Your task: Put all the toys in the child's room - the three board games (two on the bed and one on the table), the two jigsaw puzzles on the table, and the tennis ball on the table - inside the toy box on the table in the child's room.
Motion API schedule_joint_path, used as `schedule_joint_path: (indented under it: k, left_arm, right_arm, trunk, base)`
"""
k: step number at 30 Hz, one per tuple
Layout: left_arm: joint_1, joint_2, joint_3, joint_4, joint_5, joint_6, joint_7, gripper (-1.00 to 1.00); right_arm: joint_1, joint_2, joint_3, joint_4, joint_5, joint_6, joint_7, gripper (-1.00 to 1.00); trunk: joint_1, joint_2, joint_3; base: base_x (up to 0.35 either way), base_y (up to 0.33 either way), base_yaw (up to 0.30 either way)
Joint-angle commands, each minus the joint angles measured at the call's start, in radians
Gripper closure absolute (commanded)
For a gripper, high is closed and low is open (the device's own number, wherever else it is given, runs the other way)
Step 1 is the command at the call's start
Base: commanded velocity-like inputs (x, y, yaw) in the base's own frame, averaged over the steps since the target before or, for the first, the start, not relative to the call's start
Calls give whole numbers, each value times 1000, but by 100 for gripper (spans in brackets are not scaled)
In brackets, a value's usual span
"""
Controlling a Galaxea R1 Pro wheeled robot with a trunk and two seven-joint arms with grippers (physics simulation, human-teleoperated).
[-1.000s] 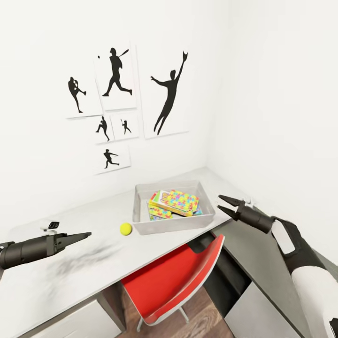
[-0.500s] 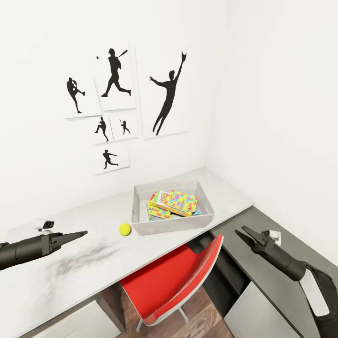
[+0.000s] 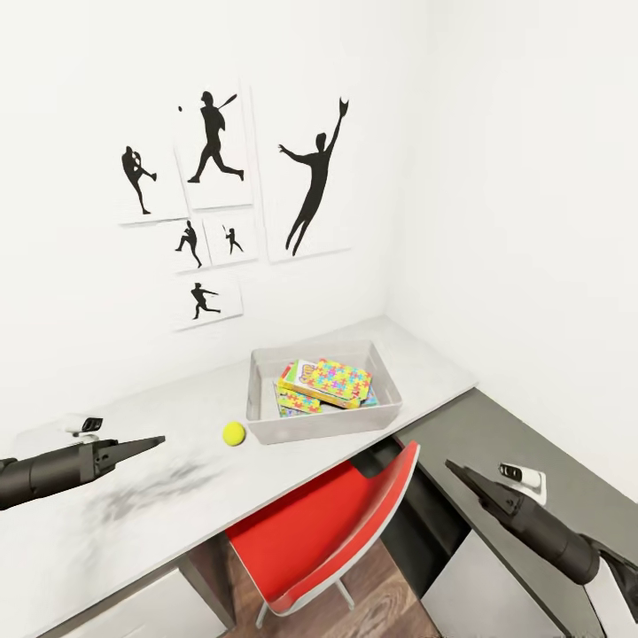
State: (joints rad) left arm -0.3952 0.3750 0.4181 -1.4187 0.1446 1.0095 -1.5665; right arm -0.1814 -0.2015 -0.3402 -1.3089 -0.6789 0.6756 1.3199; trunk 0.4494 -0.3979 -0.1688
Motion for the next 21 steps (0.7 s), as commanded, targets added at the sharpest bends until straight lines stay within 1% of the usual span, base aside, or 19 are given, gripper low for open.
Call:
schedule_joint_path:
  k: [1, 3, 6, 9, 12, 16, 21]
  left_arm:
    - [-1, 0, 0, 0, -1, 11, -4, -100]
    - [-1, -1, 0, 0, -2, 11, -4, -100]
    - [-1, 0, 0, 0, -2, 11, -4, -100]
    - [-1, 1, 1, 0, -2, 11, -4, -100]
    - [-1, 1, 2, 0, -2, 11, -4, -100]
    - [-1, 1, 1, 0, -2, 10, -4, -100]
    - [-1, 1, 2, 0, -2, 10, -4, -100]
  right_arm:
    - [0, 0, -1, 0, -4, 9, 1, -100]
    - [0, -2, -3, 0, -4, 9, 0, -100]
    - [2, -6, -22, 3, -4, 11, 0, -100]
    - [5, -7, -60, 13, -4, 13, 0, -100]
    - [7, -5, -79, 19, -4, 13, 0, -100]
    - [8, -7, -87, 22, -4, 14, 0, -100]
    - [8, -3, -89, 23, -4, 11, 0, -100]
  trunk:
    - [1, -2, -2]
    - [1, -2, -2]
    - [1, -2, -2]
    - [1, -2, -2]
    - [1, -2, -2]
    - [1, -2, -2]
    - [1, -2, -2]
  base:
    - [0, 0, -199]
    - [0, 0, -223]
    - [0, 2, -255]
    - [0, 68, -272]
    - [0, 168, -279]
    - [0, 107, -276]
    - [11, 24, -110]
